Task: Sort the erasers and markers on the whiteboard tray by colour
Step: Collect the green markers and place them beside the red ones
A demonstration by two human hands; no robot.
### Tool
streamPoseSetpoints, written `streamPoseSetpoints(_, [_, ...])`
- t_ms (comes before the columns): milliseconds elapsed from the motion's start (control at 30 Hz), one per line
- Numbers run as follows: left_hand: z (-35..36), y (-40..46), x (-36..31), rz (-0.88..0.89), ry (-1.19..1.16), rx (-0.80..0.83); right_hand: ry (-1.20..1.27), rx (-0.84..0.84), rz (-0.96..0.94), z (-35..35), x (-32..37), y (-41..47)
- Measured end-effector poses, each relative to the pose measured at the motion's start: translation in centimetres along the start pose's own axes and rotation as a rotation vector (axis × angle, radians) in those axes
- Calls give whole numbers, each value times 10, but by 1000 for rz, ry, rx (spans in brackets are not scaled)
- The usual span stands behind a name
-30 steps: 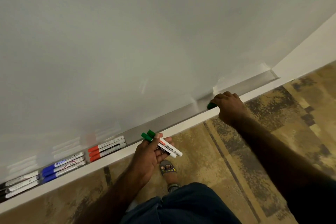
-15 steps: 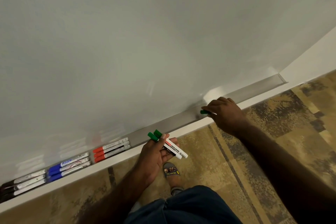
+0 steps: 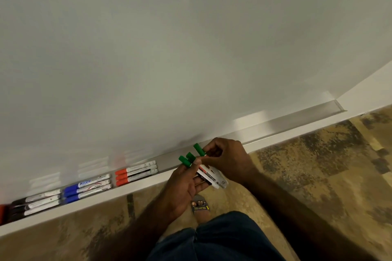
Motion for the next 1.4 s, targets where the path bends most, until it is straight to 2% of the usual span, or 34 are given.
streamPoseSetpoints(133, [-5, 1, -1, 8, -129, 23, 34, -39, -43, 13, 3, -2])
streamPoseSetpoints(233, [-11, 2, 1, 15, -170, 13, -82, -60, -132, 22, 8, -7])
streamPoseSetpoints(400, [-24, 3, 2, 49, -170, -83, -193, -10, -184, 35, 10, -7])
streamPoseSetpoints(533, [-35, 3, -1, 87, -188, -165, -150, 25, -158, 43, 9, -1])
streamPoseSetpoints(600, [-40, 3, -5, 122, -224, -217, -37, -13, -62, 38, 0, 3])
streamPoseSetpoints(667, [-46, 3, -9, 160, -277, -260, 162, -17, 121, 37, -16, 3])
streamPoseSetpoints(800, [-52, 1, -13, 214, -314, -298, 793, 69, 519, 63, -45, -10])
streamPoseSetpoints(867, [-54, 2, -11, 224, -323, -323, 1001, 58, 573, 73, -48, -14])
streamPoseSetpoints(933, [-56, 3, -9, 236, -348, -354, 1082, 24, 570, 77, -50, -14])
streamPoseSetpoints(1100, [-58, 4, -11, 247, -355, -394, 994, -24, 521, 75, -53, -7])
streamPoseSetpoints(1233, [-65, 1, -17, 227, -303, -434, 920, 6, 492, 67, -57, 4])
streamPoseSetpoints(1400, [-85, -18, -42, 266, -160, -519, 797, 29, 474, 48, -68, 24])
Point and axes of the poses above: each hand's wrist, its own y-axis towards the middle knuckle, its own z-axis out of the palm, x = y × z, the point moved 7 cm from there along y, towards the middle knuckle, and after that the axes turned 1 degree about y, right-handed, at the moved point
